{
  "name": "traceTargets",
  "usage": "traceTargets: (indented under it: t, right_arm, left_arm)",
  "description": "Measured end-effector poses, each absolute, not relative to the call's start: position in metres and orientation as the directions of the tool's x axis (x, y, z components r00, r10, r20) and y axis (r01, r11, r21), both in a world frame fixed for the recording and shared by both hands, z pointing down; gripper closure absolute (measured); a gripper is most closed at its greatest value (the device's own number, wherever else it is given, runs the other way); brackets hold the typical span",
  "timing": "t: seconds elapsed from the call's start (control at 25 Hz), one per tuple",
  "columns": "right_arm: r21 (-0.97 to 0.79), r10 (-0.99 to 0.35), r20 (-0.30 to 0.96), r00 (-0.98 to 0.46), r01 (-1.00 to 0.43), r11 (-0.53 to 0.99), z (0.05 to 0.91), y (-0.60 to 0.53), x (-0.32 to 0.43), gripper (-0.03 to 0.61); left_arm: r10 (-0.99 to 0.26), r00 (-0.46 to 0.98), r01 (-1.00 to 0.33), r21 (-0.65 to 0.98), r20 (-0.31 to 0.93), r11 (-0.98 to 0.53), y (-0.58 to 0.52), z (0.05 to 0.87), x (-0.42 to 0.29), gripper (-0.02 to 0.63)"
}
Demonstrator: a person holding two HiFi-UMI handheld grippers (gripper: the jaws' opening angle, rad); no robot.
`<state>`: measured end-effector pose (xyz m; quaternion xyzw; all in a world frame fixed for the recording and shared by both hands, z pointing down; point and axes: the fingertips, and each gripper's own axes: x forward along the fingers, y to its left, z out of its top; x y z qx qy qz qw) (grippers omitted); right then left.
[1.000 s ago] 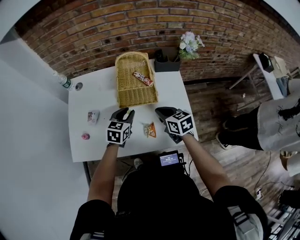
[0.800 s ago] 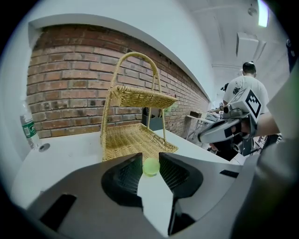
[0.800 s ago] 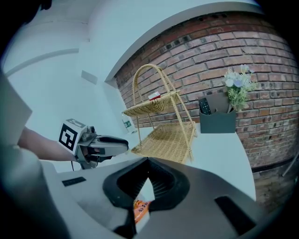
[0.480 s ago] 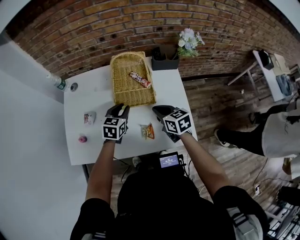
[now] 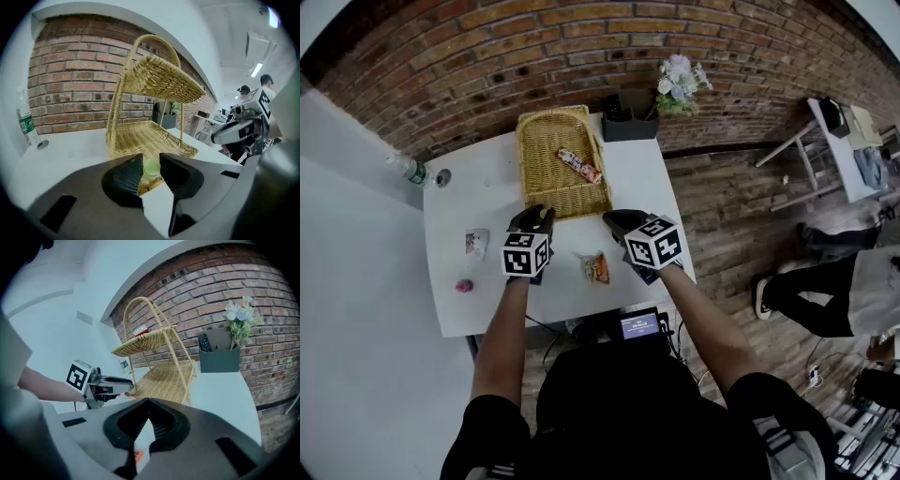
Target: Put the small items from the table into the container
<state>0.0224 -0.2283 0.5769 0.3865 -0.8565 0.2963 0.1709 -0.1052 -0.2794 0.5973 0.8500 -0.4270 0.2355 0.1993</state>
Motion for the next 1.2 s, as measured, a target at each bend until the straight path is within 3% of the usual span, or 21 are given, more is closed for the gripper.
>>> traceTargets:
  t: [1.2]
  right_arm:
    - [-0.389, -0.559, 0.527, -0.640, -0.767, 0.511, 0.582, -0.241, 0.024, 0.565]
  left_arm:
    - [-0.623, 0.452, -0.847, 0.089, 0.638, -0.524, -0.291, 0.629, -0.120, 0.497]
